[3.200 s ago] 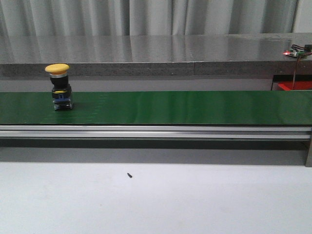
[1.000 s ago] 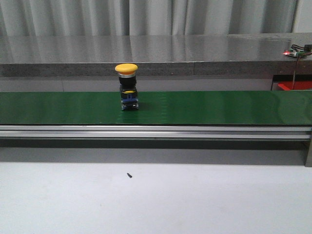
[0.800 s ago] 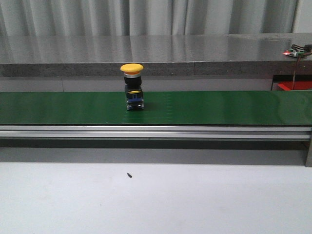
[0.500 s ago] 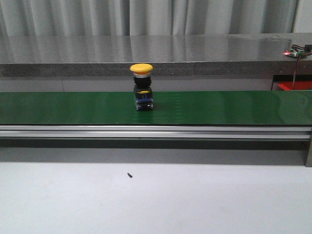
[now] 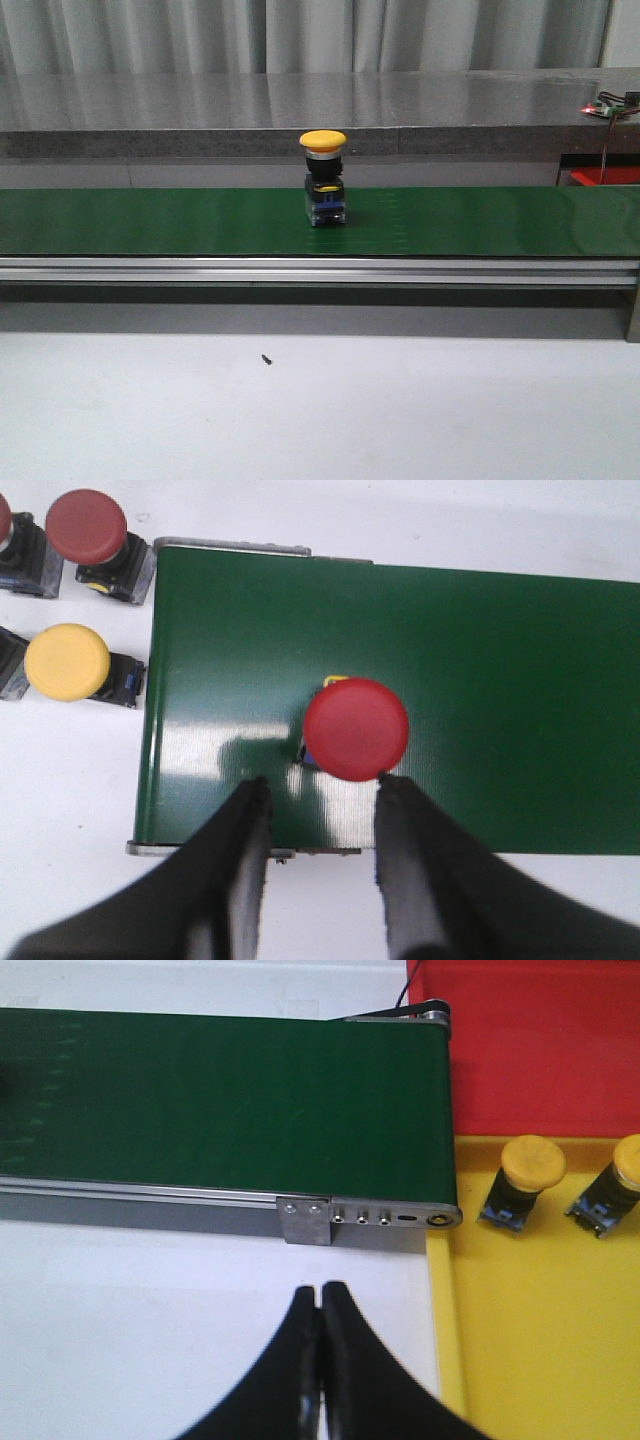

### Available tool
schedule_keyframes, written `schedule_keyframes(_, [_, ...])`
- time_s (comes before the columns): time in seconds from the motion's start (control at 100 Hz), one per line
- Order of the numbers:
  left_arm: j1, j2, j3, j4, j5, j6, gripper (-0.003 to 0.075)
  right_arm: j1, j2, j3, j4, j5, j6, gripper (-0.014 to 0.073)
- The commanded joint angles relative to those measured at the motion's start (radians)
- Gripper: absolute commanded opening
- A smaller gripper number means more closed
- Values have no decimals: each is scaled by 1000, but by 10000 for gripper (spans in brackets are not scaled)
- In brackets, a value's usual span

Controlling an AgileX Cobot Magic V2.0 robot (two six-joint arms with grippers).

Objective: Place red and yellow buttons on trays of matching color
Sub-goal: 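Lower the red button onto the conveyor and release it, then move the right gripper down over the yellow button at the conveyor's end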

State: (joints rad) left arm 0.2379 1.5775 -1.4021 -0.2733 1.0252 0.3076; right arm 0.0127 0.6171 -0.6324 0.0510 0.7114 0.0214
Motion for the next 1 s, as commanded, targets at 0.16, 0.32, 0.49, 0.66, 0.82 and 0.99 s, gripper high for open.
schedule_keyframes(0.16, [-6,-154,74,-72,-44,24,-20,1,-1,-25,-6,-67,-6,-67])
schedule_keyframes(0.32, [-16,-232,137,-79,-81,24,-20,1,-1,-25,-6,-58,-6,-67])
schedule_keyframes(0.49, [-78,-309,199,-72,-128,24,-20,1,-1,-25,-6,-56,-6,-67])
schedule_keyframes(0.66, [-122,-375,254,-66,-171,24,-20,1,-1,-25,-6,-40,-6,-67])
schedule_keyframes(0.82, [-136,-447,316,-64,-202,24,-20,1,-1,-25,-6,-11,-6,-67])
schedule_keyframes(0.99, [-139,-516,382,-64,-229,24,-20,1,-1,-25,-6,-7,-6,-67])
